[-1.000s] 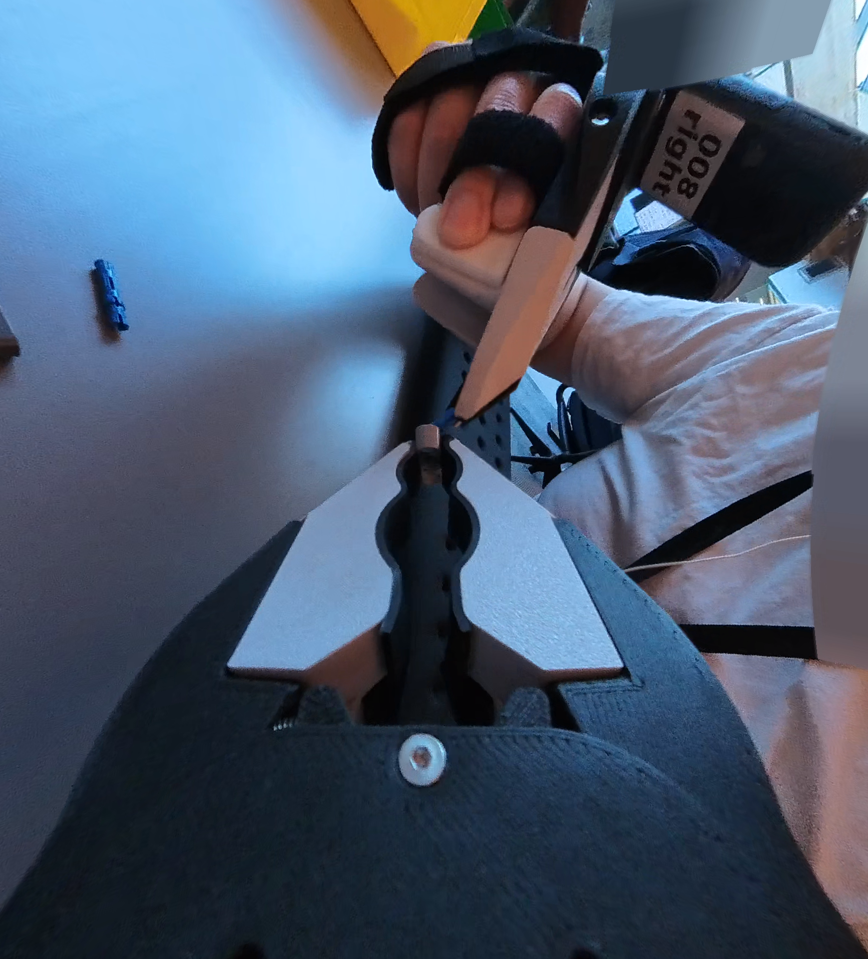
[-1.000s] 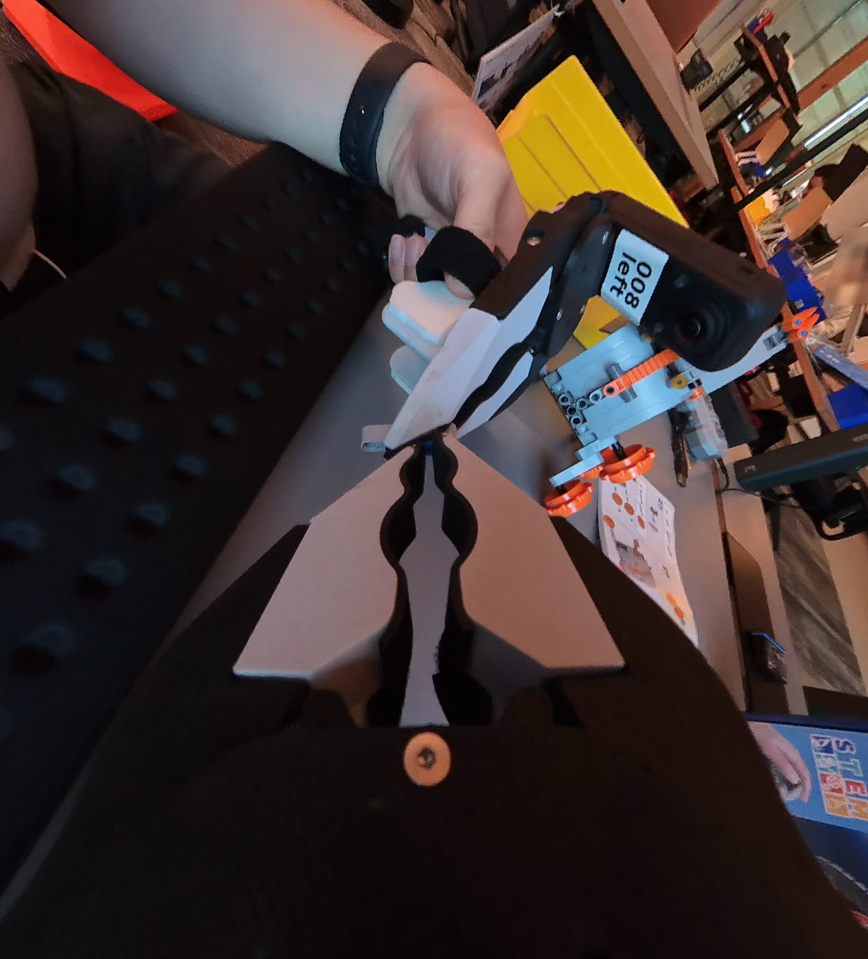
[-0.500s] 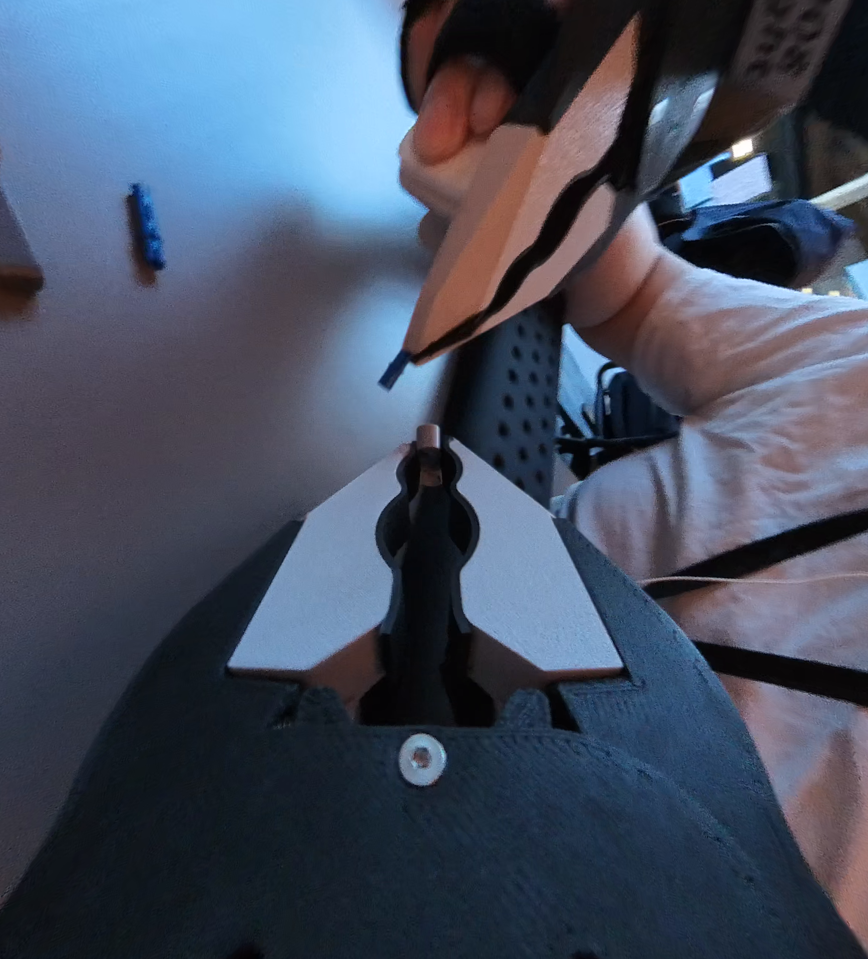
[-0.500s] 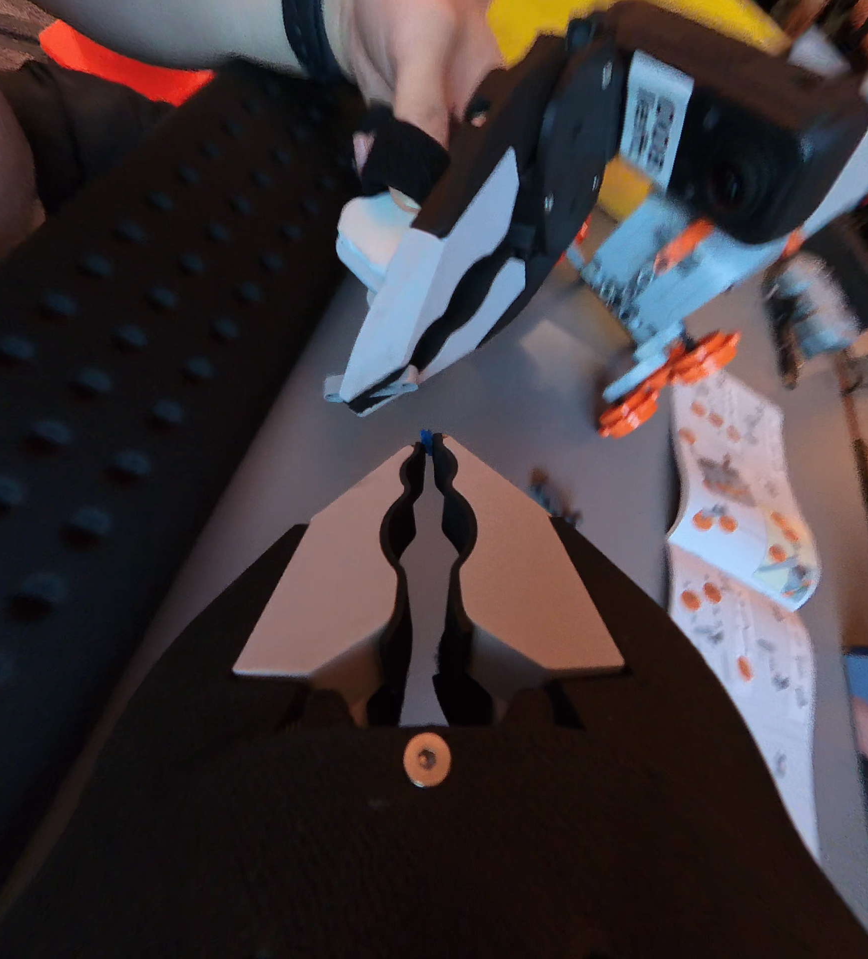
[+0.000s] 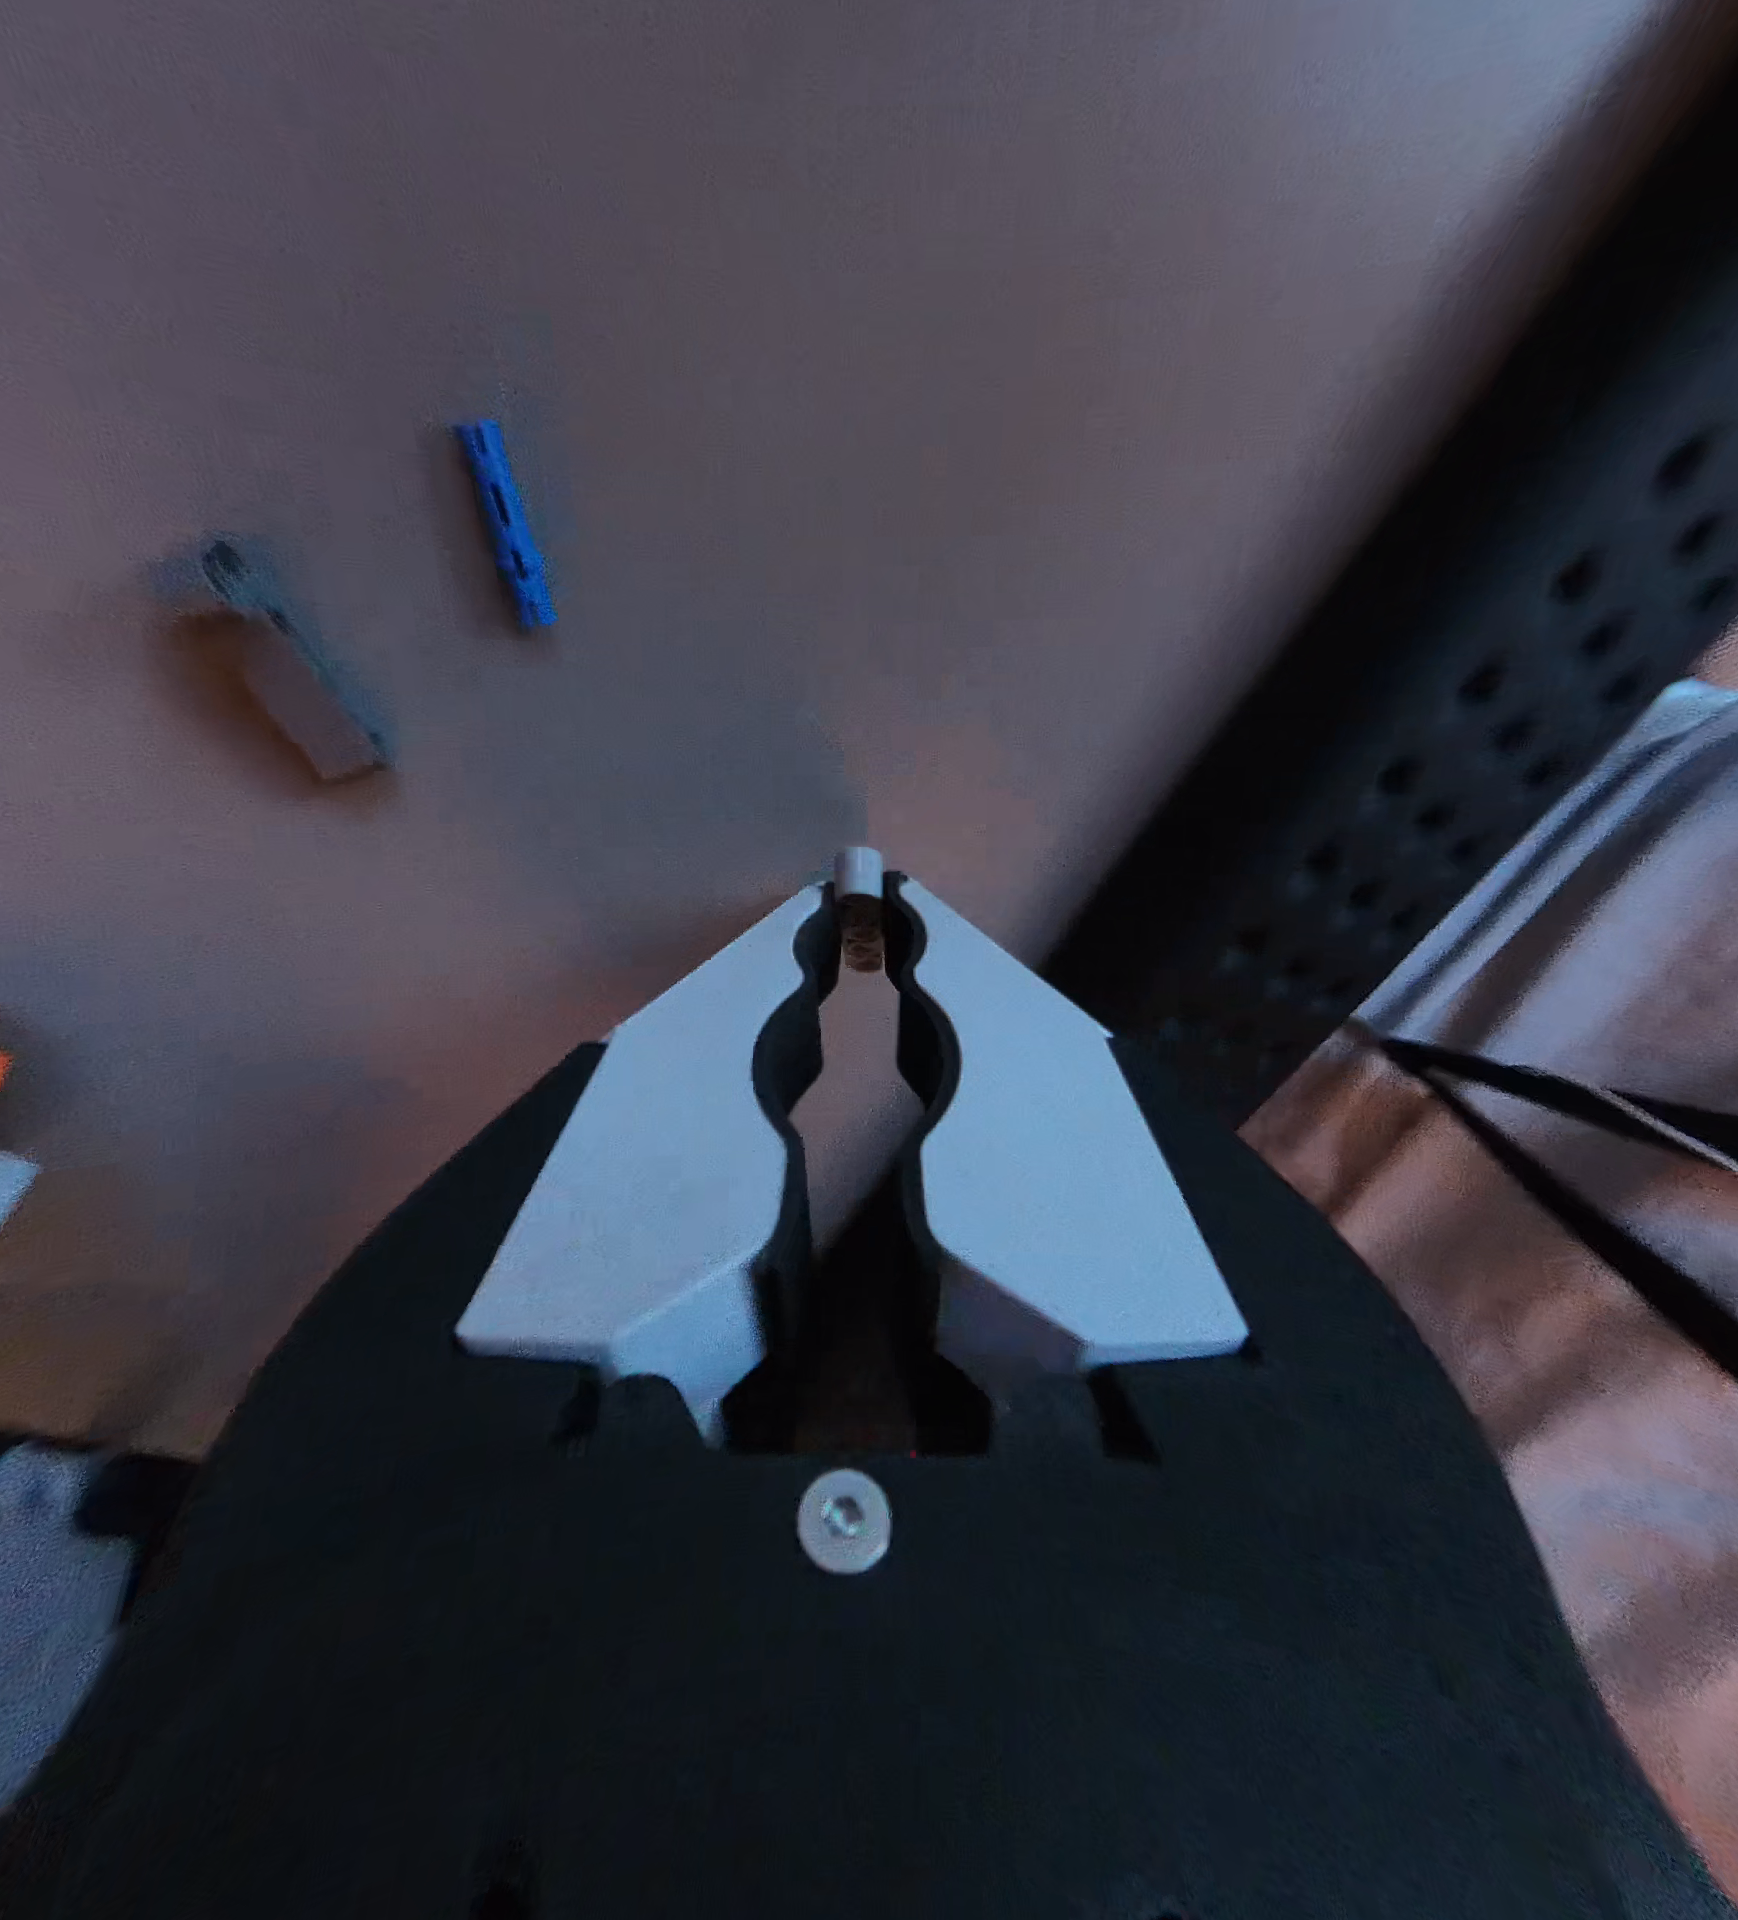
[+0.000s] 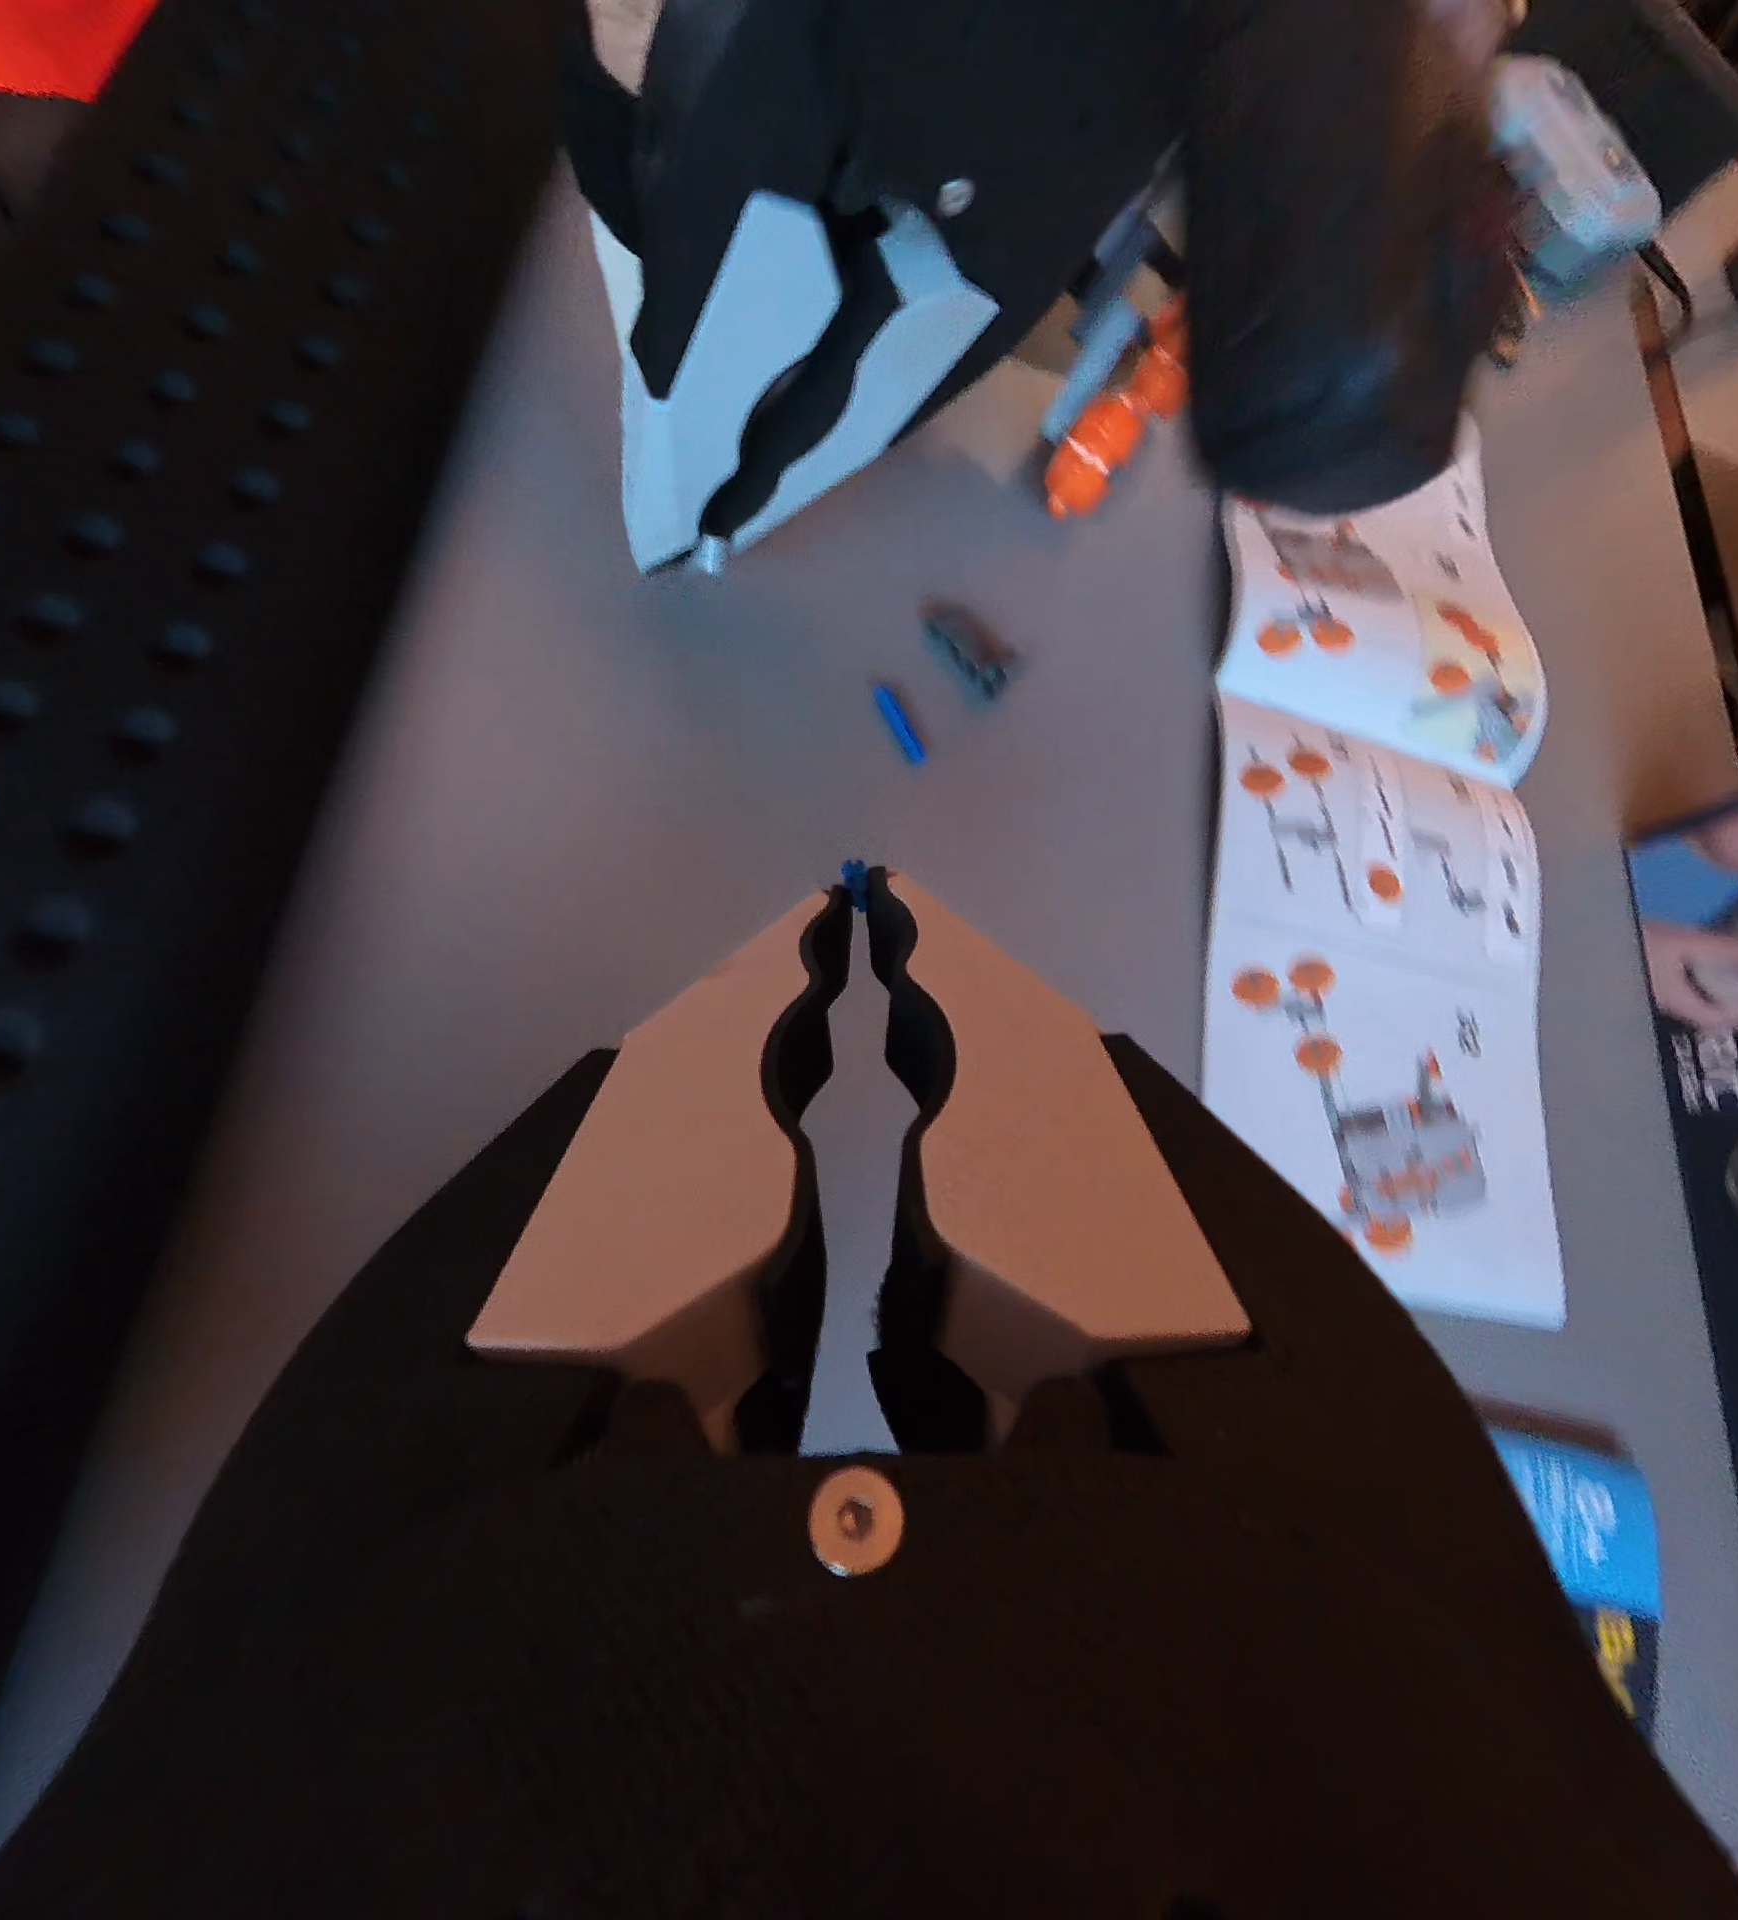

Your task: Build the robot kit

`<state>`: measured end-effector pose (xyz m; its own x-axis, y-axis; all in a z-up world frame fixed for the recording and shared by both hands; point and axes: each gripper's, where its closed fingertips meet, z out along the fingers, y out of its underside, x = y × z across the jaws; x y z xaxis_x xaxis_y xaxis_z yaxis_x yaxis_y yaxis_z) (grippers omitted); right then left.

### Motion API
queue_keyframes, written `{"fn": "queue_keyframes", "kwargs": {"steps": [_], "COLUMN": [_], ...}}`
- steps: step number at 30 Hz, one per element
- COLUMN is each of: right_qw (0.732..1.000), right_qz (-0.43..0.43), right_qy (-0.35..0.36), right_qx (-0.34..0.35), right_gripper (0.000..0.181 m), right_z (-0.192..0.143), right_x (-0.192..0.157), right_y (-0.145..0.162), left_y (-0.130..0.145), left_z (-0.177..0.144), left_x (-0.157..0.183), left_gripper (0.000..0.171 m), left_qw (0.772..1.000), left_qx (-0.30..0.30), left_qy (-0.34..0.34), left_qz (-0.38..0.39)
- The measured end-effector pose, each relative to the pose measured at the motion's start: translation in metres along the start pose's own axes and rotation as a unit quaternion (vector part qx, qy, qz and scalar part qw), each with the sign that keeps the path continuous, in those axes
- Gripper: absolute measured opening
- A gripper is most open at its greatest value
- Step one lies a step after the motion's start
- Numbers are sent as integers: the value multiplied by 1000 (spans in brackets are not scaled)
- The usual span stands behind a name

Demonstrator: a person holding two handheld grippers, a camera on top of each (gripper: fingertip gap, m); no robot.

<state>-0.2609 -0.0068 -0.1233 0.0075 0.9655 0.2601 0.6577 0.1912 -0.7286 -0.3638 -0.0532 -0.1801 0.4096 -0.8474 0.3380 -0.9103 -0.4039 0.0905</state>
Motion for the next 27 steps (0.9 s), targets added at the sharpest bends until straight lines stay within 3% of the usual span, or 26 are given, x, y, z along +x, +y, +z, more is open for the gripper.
{"fn": "queue_keyframes", "kwargs": {"steps": [3,10,14,17,20,22,25,27], "right_qw": [1000,1000,1000,1000,998,995,985,977], "right_qz": [14,9,4,0,-16,-30,-52,-62], "right_qy": [12,20,17,20,38,49,76,85], "right_qx": [-4,2,1,4,38,82,144,186], "right_gripper": [2,2,3,3,2,2,3,3], "right_z": [-13,-26,-24,-24,-28,-34,-46,-54], "right_x": [6,6,4,4,7,8,8,6], "right_y": [8,4,3,1,-14,-34,-62,-79], "left_y": [4,6,5,-1,-14,-38,-64,-64], "left_z": [5,4,4,-1,-20,-48,-103,-122], "left_x": [-3,-6,-3,-1,9,29,53,57], "left_gripper": [5,6,14,36,36,27,25,31], "left_qw": [997,992,991,995,999,980,891,832], "left_qx": [-67,-117,-122,-80,33,190,438,536], "left_qy": [-22,-49,-44,-41,-7,54,105,127], "left_qz": [4,-24,-38,-33,-43,-22,55,73]}}
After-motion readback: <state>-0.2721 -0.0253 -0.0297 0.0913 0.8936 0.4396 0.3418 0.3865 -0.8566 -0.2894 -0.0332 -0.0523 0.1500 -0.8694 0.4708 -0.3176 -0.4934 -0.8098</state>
